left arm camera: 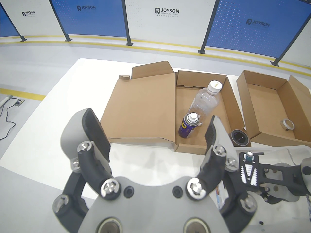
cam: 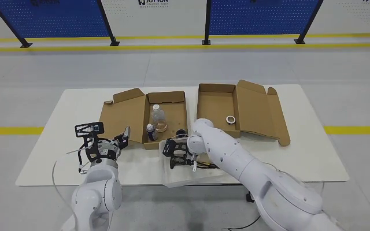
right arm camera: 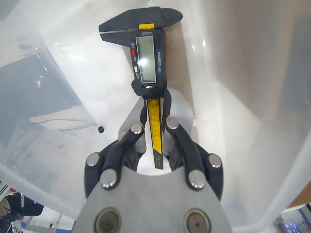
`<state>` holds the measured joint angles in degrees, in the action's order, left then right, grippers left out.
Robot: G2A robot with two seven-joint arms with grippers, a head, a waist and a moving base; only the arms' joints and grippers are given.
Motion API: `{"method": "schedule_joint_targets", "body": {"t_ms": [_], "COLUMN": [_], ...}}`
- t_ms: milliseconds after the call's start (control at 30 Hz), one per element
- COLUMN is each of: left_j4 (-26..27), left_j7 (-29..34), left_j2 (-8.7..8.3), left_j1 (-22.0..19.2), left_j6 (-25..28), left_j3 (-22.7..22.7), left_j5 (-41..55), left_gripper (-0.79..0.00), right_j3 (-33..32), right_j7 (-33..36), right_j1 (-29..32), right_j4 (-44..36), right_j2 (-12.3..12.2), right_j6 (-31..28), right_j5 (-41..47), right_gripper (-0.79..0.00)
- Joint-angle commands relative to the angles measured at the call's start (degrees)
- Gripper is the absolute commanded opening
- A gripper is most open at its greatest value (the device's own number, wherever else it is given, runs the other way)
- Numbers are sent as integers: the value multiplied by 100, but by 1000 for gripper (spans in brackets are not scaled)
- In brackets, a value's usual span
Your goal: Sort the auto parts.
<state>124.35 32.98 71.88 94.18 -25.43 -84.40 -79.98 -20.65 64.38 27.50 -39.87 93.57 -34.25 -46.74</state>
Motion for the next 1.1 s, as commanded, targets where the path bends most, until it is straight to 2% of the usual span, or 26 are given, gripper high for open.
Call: {"method": "schedule_joint_targets", "body": {"t_ms": [0,33,333,767,1067], "left_j4": [0,0,0,0,0], "left_j7": [0,0,0,0,0], "left_j2": [0,0,0,0,0], "left_j1": [0,0,0,0,0], "left_j6": [0,0,0,0,0], "left_j3": [0,0,0,0,0], "left_j5": [0,0,0,0,0], "left_gripper": [0,0,0,0,0], "right_j3": [-25,-37,-122,-158,-159], "right_j7": [52,67,130,-147,-388], "right_j1": [22,29,73,159,209], "right_j4": [-42,-63,-287,-414,-170], "right_j2": [-17,-24,-75,-74,15], "right_j6": [19,30,49,267,309], "right_j5": [5,4,-46,-337,-373], "right_gripper": [-616,-563,-471,-440,-465]}}
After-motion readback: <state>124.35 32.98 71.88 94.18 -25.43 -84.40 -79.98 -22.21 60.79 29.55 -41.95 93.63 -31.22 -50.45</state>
